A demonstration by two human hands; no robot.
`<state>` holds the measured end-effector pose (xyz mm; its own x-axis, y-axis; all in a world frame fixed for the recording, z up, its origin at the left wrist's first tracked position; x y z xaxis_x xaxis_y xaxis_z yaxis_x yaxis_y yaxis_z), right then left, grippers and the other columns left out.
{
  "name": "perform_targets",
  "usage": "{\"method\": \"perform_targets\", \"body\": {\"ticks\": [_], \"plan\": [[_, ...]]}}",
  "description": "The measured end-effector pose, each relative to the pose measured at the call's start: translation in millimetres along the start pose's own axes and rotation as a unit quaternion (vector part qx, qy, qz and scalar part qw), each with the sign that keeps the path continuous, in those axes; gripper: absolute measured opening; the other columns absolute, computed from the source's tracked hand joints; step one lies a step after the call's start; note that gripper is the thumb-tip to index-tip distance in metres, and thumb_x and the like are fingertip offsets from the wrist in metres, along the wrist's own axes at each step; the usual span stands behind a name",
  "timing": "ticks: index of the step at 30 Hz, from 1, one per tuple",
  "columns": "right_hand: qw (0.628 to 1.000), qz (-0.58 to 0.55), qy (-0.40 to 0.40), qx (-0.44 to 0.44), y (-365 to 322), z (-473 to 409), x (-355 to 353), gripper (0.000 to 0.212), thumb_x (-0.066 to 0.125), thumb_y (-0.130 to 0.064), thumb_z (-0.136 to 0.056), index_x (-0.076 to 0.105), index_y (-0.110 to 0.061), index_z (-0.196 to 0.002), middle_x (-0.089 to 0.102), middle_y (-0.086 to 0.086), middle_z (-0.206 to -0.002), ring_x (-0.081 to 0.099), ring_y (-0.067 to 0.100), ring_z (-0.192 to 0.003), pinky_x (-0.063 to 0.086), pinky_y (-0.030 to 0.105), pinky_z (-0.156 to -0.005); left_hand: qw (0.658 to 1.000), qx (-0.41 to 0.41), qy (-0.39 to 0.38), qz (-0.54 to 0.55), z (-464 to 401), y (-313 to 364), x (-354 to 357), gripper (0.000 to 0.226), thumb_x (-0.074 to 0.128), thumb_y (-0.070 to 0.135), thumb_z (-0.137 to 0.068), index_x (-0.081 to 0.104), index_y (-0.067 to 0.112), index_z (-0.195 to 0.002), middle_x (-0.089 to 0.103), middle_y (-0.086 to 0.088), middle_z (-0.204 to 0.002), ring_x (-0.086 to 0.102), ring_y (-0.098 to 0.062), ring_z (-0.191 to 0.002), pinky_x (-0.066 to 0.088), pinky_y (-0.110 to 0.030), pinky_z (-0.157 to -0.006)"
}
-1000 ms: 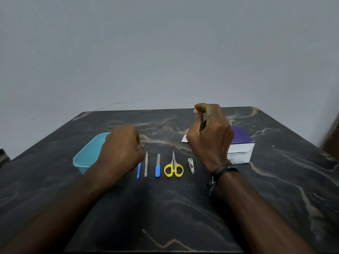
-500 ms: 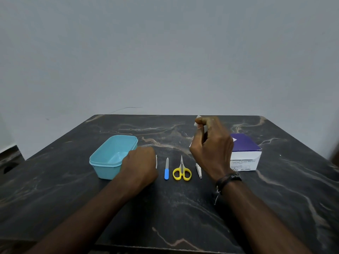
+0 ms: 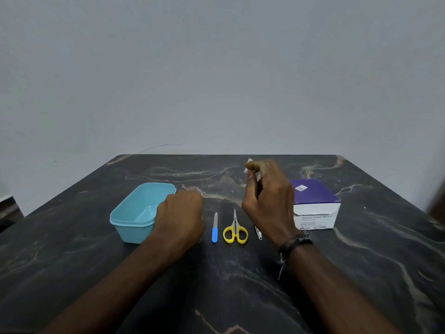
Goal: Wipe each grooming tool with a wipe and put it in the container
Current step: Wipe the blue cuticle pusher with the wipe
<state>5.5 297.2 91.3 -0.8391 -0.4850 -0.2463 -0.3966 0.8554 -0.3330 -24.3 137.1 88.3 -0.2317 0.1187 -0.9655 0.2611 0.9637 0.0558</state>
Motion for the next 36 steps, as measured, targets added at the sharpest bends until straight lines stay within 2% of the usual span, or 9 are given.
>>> {"method": "perform_targets", "body": {"ticks": [5, 8, 10, 13, 17, 19, 23, 28, 36], "plan": [[0.995, -0.021, 0.018, 0.092, 2.0, -0.9, -4.0, 0.035, 0.062, -0.010, -0.087, 0.057, -0.016, -0.120, 0.064, -0.009, -0.088, 0.062, 0.010, -0.071, 0.051, 0.027, -0.061, 0.983, 0.035, 0.170, 0.065, -8.1, 8.6, -31.1, 0.039, 0.048, 0.025, -0.089, 0.027, 0.017, -0.057, 0.031, 0.000, -0.058, 0.051, -0.029, -0.068, 0.029, -0.031, -0.056], [0.983, -0.052, 0.009, 0.173, 6.2, -3.0, -4.7, 0.046, 0.068, -0.011, -0.083, 0.055, -0.019, -0.127, 0.064, -0.015, -0.081, 0.066, 0.006, -0.069, 0.053, 0.025, -0.065, 0.941, 0.129, 0.231, 0.213, -30.2, 14.3, -26.6, 0.030, 0.054, 0.026, -0.089, 0.050, 0.016, -0.061, 0.050, 0.002, -0.054, 0.053, -0.018, -0.053, 0.034, -0.029, -0.049], [0.973, -0.083, -0.006, 0.217, 13.4, -4.0, -2.7, 0.030, 0.071, -0.012, -0.082, 0.066, -0.019, -0.111, 0.070, -0.010, -0.079, 0.068, 0.007, -0.069, 0.058, 0.035, -0.068, 0.896, 0.168, 0.211, 0.353, -37.2, 16.1, -12.4, 0.020, 0.061, 0.021, -0.090, 0.064, 0.016, -0.070, 0.061, 0.004, -0.057, 0.058, -0.011, -0.049, 0.044, -0.024, -0.047], [0.944, -0.158, -0.033, 0.286, 19.7, -1.2, 3.1, 0.010, 0.071, -0.011, -0.084, 0.071, -0.020, -0.087, 0.072, -0.002, -0.069, 0.069, 0.013, -0.062, 0.060, 0.041, -0.063, 0.817, 0.116, 0.123, 0.551, -35.1, 15.2, 14.0, 0.008, 0.065, 0.018, -0.090, 0.069, 0.014, -0.084, 0.071, -0.003, -0.066, 0.067, -0.013, -0.051, 0.053, -0.025, -0.044], [0.910, -0.251, -0.037, 0.329, 15.0, -1.0, 8.8, 0.010, 0.069, -0.006, -0.085, 0.070, -0.015, -0.081, 0.070, 0.003, -0.064, 0.066, 0.012, -0.049, 0.052, 0.025, -0.048, 0.758, 0.079, 0.046, 0.645, -31.9, 19.7, 32.6, 0.006, 0.067, 0.011, -0.088, 0.069, 0.012, -0.082, 0.073, -0.007, -0.070, 0.068, -0.023, -0.052, 0.055, -0.030, -0.048], [0.896, -0.277, -0.033, 0.345, 14.1, -0.4, 9.4, 0.006, 0.069, -0.007, -0.085, 0.070, -0.012, -0.082, 0.067, 0.005, -0.058, 0.061, 0.011, -0.043, 0.044, 0.017, -0.042, 0.751, 0.091, 0.027, 0.653, -29.1, 22.3, 34.0, 0.005, 0.069, 0.011, -0.087, 0.069, 0.009, -0.082, 0.073, -0.009, -0.069, 0.067, -0.023, -0.051, 0.056, -0.031, -0.050], [0.871, -0.308, -0.035, 0.382, 16.5, 3.2, 12.1, 0.007, 0.069, -0.014, -0.086, 0.070, -0.011, -0.080, 0.059, 0.008, -0.047, 0.051, 0.016, -0.041, 0.037, 0.021, -0.039, 0.751, 0.102, -0.007, 0.652, -23.9, 21.5, 39.7, 0.008, 0.069, 0.011, -0.087, 0.069, 0.003, -0.086, 0.071, -0.016, -0.070, 0.065, -0.020, -0.049, 0.055, -0.028, -0.049], [0.840, -0.334, -0.035, 0.427, 14.1, 2.4, 9.6, 0.014, 0.063, -0.011, -0.090, 0.067, -0.003, -0.078, 0.051, 0.008, -0.045, 0.047, 0.010, -0.033, 0.031, 0.014, -0.033, 0.764, 0.099, -0.021, 0.638, -26.7, 19.4, 44.9, 0.008, 0.068, 0.010, -0.087, 0.068, 0.003, -0.085, 0.071, -0.020, -0.071, 0.065, -0.018, -0.048, 0.054, -0.026, -0.046], [0.854, -0.300, -0.051, 0.422, 15.3, 3.7, 11.0, 0.011, 0.063, -0.012, -0.090, 0.069, -0.006, -0.084, 0.061, -0.001, -0.046, 0.049, 0.010, -0.031, 0.035, 0.019, -0.036, 0.768, 0.117, -0.011, 0.629, -25.4, 20.2, 47.5, 0.007, 0.069, 0.009, -0.086, 0.068, 0.003, -0.083, 0.070, -0.019, -0.066, 0.066, -0.018, -0.047, 0.057, -0.031, -0.047]]}}
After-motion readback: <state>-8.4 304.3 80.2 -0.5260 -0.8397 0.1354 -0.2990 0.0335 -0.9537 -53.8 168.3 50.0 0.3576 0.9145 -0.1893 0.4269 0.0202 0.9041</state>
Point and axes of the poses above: each hand's wrist, its own z-axis away from the middle knuckle, its own x-axis out of the palm, y = z × x, the point moved 4 cm from there along -z, towards the middle knuckle
